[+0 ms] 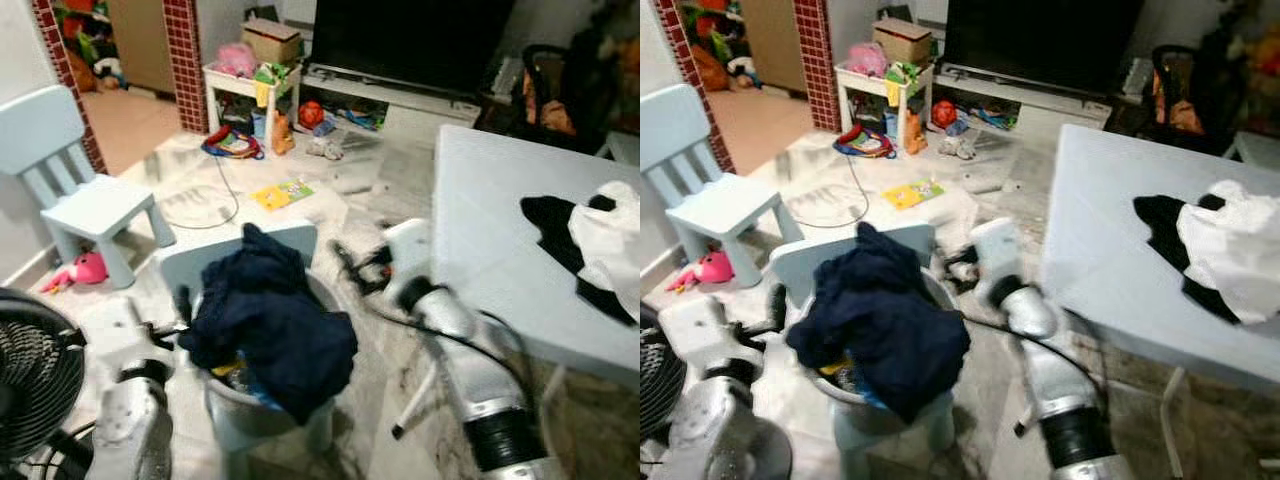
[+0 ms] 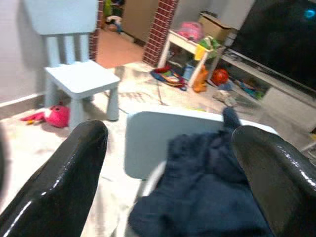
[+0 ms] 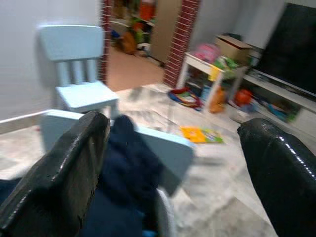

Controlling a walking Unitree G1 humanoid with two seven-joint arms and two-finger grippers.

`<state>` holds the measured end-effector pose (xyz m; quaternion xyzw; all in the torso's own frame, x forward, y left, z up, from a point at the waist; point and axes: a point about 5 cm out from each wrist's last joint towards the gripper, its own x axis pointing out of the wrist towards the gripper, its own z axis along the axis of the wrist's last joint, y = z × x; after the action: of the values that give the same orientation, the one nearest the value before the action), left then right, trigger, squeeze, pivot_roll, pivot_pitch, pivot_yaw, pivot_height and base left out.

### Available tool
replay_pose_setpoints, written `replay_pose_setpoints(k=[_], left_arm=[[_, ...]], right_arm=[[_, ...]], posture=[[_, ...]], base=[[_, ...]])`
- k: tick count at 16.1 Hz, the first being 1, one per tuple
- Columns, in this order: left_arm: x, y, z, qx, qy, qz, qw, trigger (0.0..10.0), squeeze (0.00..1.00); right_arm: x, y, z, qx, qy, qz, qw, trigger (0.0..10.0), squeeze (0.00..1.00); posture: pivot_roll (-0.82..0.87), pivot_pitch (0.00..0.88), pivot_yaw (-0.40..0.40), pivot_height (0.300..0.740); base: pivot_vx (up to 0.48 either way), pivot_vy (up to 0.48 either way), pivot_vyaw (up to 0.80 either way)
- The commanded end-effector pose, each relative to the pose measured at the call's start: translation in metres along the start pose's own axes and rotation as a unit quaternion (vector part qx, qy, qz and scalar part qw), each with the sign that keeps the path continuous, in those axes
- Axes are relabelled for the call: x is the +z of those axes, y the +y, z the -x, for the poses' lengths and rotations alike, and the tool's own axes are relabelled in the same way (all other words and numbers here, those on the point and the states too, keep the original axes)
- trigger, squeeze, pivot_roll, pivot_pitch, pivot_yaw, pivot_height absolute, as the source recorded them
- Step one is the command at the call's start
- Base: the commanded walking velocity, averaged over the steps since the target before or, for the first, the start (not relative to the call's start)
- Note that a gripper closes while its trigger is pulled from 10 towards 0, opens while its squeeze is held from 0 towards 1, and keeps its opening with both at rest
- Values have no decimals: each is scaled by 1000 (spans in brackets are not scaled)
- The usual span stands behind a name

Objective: Hang hanger

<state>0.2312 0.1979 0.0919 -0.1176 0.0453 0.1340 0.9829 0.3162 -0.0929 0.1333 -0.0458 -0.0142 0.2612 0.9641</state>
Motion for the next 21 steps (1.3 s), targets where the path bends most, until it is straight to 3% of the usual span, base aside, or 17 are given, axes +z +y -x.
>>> replay_pose_setpoints(k=[1,8,10,13,17,21], left_arm=[[-3,-11,0,-8,14,16,1000,10000,0],[-10,-13,0,-8,60,23,998,10000,0],[-18,-15,0,-16,92,12,996,10000,0],[-17,-16,-4,-57,115,-13,992,10000,0],[-13,-7,-12,-63,121,-43,990,10000,0],[-22,-2,-14,-23,142,-2,990,10000,0]], right_arm=[[3,-12,4,-19,2,10,1000,10000,0],[1,-9,6,-10,12,6,1000,10000,0],[-13,-10,6,-23,57,-23,998,10000,0],[-26,-10,5,-70,76,-83,991,10000,0],[-33,-7,9,-89,82,-91,989,10000,0],[-24,-15,10,-76,67,-70,992,10000,0]], posture=[[29,0,-78,740],[27,0,-74,740],[41,0,-49,740],[66,0,23,740],[69,0,62,740],[50,0,29,740]], base=[[0,0,0],[0,0,0],[0,0,0],[0,0,0],[0,0,0],[0,0,0]])
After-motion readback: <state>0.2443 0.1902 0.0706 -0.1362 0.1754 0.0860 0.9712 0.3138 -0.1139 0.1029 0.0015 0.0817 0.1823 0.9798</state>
